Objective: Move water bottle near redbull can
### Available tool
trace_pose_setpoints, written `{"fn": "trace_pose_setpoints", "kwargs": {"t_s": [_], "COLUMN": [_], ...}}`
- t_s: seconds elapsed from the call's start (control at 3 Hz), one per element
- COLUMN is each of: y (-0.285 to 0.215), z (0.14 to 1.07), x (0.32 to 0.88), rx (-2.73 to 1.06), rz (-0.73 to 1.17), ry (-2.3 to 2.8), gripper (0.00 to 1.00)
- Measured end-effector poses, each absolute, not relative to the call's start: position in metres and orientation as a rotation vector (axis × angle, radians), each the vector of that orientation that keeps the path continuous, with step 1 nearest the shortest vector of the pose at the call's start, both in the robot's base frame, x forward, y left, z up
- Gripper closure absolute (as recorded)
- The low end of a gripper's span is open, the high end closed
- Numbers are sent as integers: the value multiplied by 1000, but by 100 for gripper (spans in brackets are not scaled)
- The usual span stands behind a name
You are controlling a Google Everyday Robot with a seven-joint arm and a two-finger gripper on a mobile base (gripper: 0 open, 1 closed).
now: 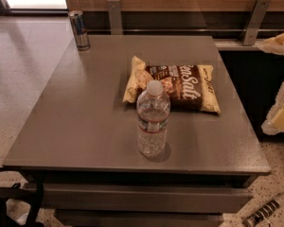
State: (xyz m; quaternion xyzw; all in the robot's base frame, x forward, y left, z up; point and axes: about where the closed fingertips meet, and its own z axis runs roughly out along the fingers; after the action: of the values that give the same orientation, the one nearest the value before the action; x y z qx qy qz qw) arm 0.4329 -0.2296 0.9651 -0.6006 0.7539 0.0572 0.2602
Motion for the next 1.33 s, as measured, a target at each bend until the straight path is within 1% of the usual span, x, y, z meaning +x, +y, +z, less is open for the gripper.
{"fn": "trace_pose_setpoints", "kwargs": {"t_s": [0.33,0.67,1.0,1.33], "y": [-219,-193,-152,-118], "z": [951,940,952,965], "x": [430,430,429,427], "rx": [-1574,-1493,-1406,-1349], "rz": [325,522,712,848], "ry": [1909,1740,1556,1433], "gripper": [0,0,0,0]}}
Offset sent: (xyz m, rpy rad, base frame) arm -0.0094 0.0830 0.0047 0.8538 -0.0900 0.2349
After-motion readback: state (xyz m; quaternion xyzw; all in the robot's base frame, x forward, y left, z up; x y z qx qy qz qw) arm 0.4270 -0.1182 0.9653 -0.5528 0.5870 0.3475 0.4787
